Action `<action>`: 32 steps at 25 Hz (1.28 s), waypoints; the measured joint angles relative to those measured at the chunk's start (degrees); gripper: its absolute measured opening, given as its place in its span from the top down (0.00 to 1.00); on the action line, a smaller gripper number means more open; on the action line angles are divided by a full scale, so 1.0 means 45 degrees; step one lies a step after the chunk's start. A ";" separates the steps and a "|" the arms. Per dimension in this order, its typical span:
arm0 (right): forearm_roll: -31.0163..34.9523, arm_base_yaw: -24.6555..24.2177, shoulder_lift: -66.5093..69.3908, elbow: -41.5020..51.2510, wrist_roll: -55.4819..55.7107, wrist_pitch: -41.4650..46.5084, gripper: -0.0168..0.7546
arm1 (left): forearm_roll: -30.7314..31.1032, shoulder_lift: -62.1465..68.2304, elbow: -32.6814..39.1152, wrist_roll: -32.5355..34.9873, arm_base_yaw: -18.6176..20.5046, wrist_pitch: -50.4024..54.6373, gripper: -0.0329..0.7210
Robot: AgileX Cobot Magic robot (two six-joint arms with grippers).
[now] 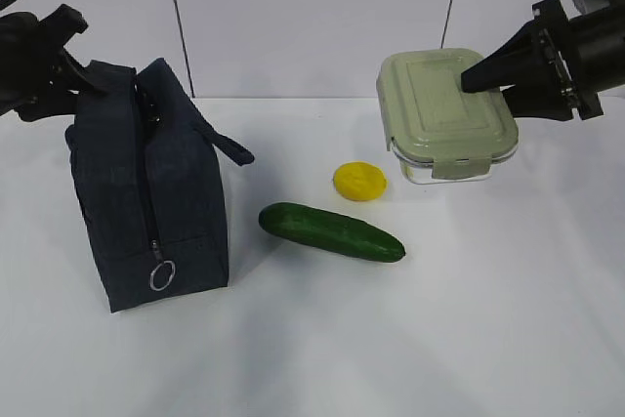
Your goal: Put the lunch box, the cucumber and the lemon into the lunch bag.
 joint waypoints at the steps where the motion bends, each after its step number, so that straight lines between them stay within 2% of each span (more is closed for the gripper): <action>1: 0.0000 0.0000 0.0000 0.0000 0.0000 0.0000 0.44 | -0.0024 0.0000 0.0000 0.0000 0.0000 0.0000 0.76; 3: 0.0000 0.0000 0.0000 0.0000 0.0000 0.0000 0.44 | -0.0046 0.0000 0.0000 0.0044 0.0000 0.0076 0.87; 6: 0.0000 0.0000 0.0000 0.0000 0.0000 0.0000 0.44 | -0.0046 0.0000 0.0000 0.0394 0.0000 0.0319 0.93; 13: 0.0000 0.0000 0.0000 0.0000 0.0321 0.0000 0.44 | -0.0046 -0.0350 -0.0017 0.1028 0.0000 0.0897 0.94; 23: 0.0000 0.0023 -0.0536 0.0000 0.1389 0.0000 0.44 | -0.0128 -0.0790 -0.0017 0.1095 0.0000 0.2094 0.94; 27: 0.0000 0.0362 -0.0890 0.0000 0.1703 0.0000 0.44 | -0.0233 -0.1102 -0.0017 0.1156 0.0000 0.2229 0.95; 32: 0.0000 0.1310 -0.1052 0.0000 0.1926 0.0000 0.44 | -0.0262 -0.1462 -0.0017 0.1282 0.0000 0.2254 0.95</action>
